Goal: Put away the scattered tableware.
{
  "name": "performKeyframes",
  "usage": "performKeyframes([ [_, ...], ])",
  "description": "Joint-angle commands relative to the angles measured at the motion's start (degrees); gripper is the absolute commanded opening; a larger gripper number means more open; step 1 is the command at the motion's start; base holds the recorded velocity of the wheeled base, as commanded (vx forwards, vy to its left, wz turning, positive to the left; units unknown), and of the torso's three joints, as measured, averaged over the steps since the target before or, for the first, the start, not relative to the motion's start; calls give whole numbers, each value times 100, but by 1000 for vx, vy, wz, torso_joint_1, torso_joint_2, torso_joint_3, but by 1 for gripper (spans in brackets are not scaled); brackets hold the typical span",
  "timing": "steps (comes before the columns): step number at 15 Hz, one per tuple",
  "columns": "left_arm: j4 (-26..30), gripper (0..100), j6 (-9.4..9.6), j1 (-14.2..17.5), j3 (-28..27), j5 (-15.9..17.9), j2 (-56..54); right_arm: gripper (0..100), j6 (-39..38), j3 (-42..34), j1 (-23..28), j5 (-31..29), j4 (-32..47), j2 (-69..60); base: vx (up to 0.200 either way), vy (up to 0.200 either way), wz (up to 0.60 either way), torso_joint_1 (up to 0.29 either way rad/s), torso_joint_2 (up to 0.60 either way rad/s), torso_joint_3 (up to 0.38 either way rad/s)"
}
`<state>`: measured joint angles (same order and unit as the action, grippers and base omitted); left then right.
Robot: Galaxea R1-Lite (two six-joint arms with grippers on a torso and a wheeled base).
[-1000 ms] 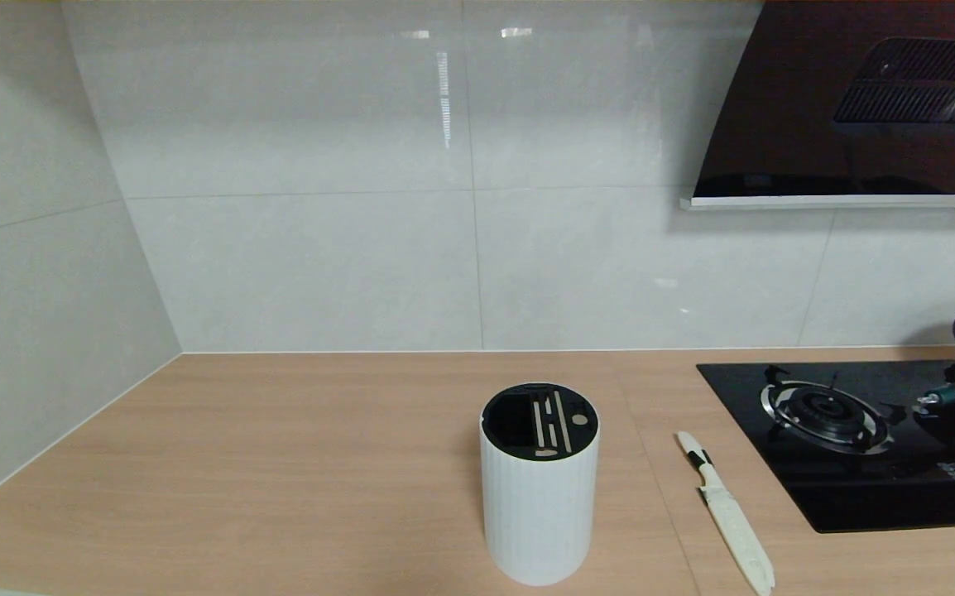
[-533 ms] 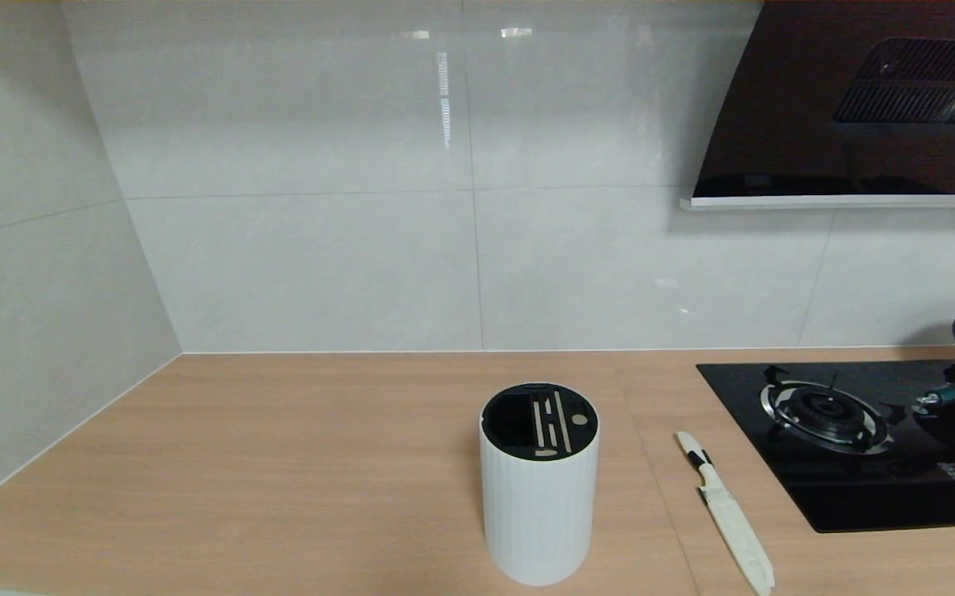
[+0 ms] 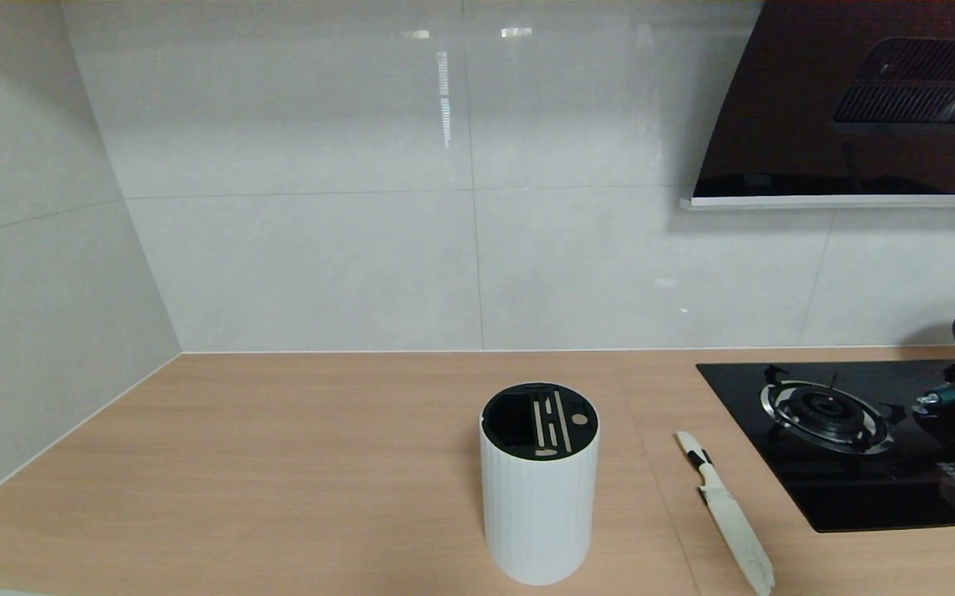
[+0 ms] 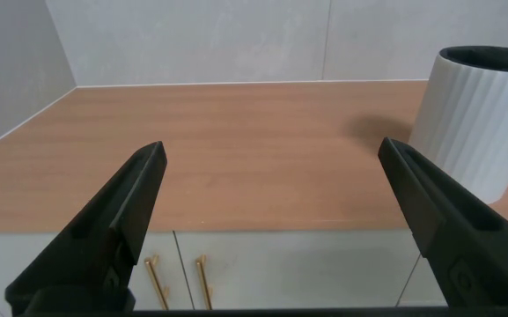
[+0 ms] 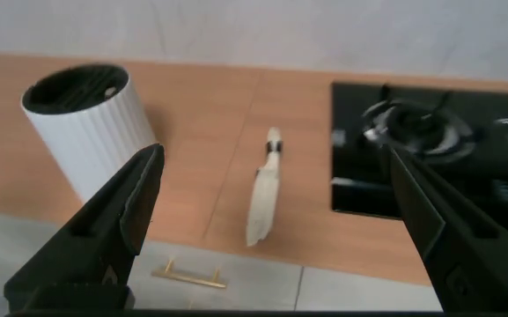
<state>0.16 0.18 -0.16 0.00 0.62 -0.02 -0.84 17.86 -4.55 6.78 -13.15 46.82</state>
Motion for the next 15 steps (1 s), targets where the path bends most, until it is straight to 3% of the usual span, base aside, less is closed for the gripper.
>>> performKeyframes([
  [1, 2, 100, -1, 7, 0, -1, 2, 100, -4, 174, -266, 25, -706, 2402, 0, 0, 0, 0, 0, 0],
  [7, 2, 100, -1, -2, 0, -1, 2, 100, 14, 807, -266, 8, -1822, 5363, 0, 0, 0, 0, 0, 0],
  [11, 2, 100, -1, 7, 0, -1, 2, 100, 23, 1158, -310, -177, -2763, 6822, 0, 0, 0, 0, 0, 0],
  [15, 2, 100, -1, -2, 0, -1, 2, 100, 31, 1580, -530, -458, -3062, 7763, 0, 0, 0, 0, 0, 0],
])
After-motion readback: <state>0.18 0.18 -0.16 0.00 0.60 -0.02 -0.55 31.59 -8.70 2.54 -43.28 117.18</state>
